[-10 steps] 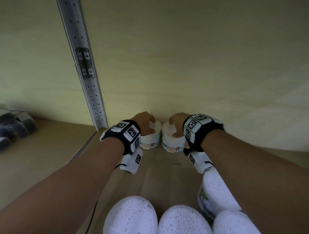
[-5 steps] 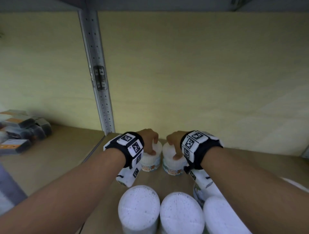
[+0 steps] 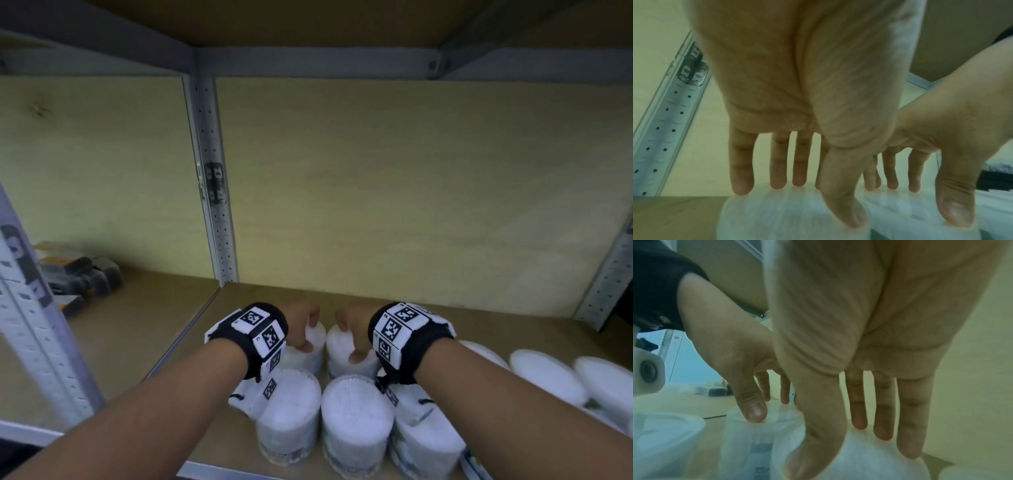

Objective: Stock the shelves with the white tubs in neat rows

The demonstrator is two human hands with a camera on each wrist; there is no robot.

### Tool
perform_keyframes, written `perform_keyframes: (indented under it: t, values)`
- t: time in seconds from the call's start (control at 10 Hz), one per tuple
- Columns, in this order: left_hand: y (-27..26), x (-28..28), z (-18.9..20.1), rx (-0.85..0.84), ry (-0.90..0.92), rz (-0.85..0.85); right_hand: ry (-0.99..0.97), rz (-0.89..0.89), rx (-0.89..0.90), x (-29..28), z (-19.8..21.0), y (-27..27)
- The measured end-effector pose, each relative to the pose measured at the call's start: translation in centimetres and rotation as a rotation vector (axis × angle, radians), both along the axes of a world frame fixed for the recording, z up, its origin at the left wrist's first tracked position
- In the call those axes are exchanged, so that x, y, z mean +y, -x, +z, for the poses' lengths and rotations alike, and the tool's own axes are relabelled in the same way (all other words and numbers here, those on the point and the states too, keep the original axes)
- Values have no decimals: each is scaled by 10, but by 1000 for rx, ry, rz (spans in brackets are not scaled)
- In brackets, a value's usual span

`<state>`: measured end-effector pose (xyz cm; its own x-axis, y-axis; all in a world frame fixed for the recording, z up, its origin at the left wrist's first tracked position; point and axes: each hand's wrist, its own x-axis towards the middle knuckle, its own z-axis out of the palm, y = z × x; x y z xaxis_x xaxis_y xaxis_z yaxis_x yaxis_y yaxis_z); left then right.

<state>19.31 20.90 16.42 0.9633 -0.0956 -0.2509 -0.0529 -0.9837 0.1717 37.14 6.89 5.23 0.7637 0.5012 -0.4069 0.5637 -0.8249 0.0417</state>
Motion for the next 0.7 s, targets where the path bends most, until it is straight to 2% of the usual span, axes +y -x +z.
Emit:
perform_keyframes:
  t: [0.1, 0.2, 0.4, 0.7]
  values:
    - [8, -3, -1, -3, 16, 20, 67, -19, 16, -2, 45, 53]
    - [15, -4, 0, -3, 36, 35, 41, -7, -13, -8, 51, 68]
    - [24, -4, 0, 1, 49, 60, -58, -16, 47, -16, 102, 130]
    - [31, -13, 4, -143, 143, 111, -263, -68, -26, -46, 128, 164]
